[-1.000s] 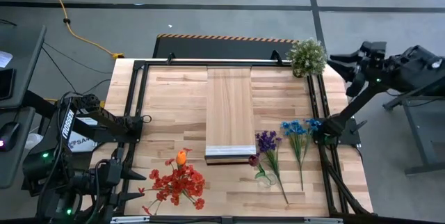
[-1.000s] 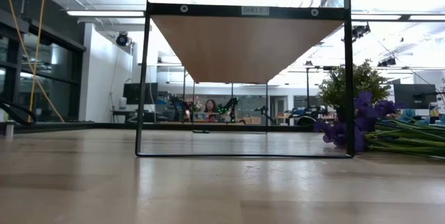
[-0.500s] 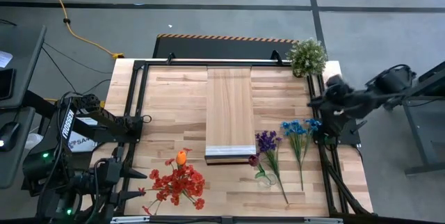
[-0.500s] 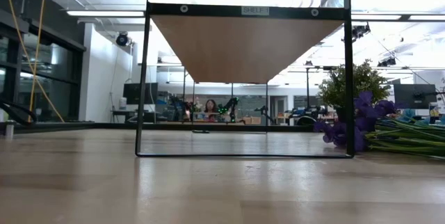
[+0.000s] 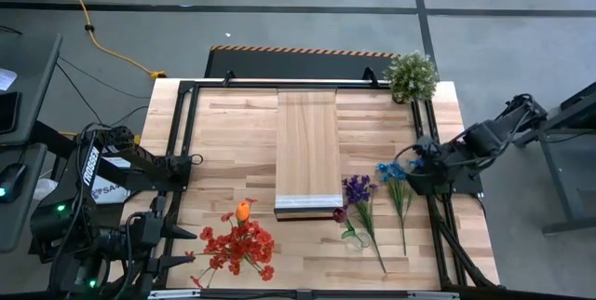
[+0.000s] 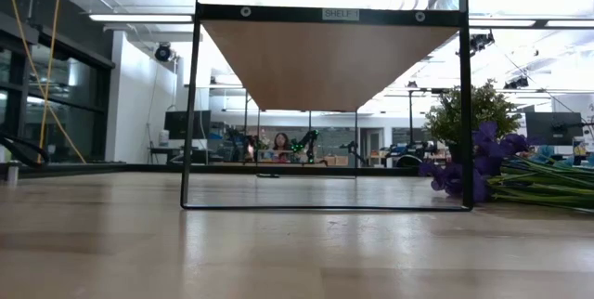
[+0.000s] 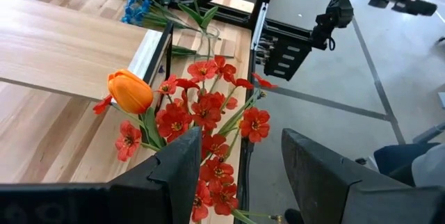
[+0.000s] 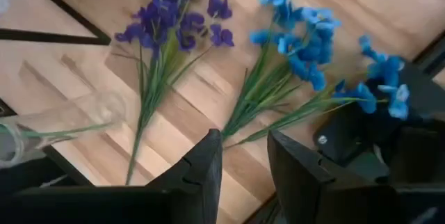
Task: Pick and place flowers into a vace then onto a shelf
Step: Put the blue flowers into the right transparent vase
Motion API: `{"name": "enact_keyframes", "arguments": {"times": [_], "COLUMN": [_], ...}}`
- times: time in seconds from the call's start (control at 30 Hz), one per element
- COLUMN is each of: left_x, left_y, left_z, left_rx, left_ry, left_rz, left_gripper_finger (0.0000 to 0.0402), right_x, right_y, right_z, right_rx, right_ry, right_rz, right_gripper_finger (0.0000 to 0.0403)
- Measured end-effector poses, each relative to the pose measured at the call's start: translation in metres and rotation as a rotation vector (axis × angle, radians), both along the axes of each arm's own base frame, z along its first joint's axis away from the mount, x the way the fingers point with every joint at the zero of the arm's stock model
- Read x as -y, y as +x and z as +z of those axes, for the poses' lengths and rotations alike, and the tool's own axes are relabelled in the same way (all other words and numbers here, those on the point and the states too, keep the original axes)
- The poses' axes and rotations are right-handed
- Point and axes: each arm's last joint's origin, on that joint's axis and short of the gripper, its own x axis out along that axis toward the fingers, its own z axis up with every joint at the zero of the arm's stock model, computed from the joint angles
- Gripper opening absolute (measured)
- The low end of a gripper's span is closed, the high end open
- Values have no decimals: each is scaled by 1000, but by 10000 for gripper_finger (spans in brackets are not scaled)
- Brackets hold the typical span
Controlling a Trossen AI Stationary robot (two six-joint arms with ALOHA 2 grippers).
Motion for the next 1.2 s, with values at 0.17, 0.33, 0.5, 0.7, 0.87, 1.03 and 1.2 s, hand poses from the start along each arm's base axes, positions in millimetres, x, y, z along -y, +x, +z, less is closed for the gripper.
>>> {"name": "enact_keyframes", "arguments": {"times": [0.17, 0.33, 0.5, 0.7, 0.87, 1.03, 1.2], "left_x": [0, 0, 0, 0, 0, 0, 0], "left_y": [0, 0, 0, 0, 0, 0, 0], "left_z": [0, 0, 0, 0, 0, 0, 0], "left_rx": [0, -1, -14, -18, -18, -18, -18], "left_ry": [0, 0, -4, -5, -5, -1, 1], "left_rz": [0, 0, -8, -10, -11, -13, -15], "left_gripper_finger": [232, 232, 232, 232, 232, 232, 232], "right_x": [-5, -10, -13, -17, -18, -19, -19], "right_y": [6, 10, 15, 21, 20, 20, 17], "right_z": [-14, -23, -28, -25, -25, -25, -27], "right_rx": [-9, -10, 14, 83, 62, 32, -38], "right_ry": [48, 109, 156, 194, 238, 279, 306], "right_rz": [12, 29, 31, 48, 33, 10, -29], "right_gripper_finger": [108, 108, 108, 108, 108, 108, 108]}}
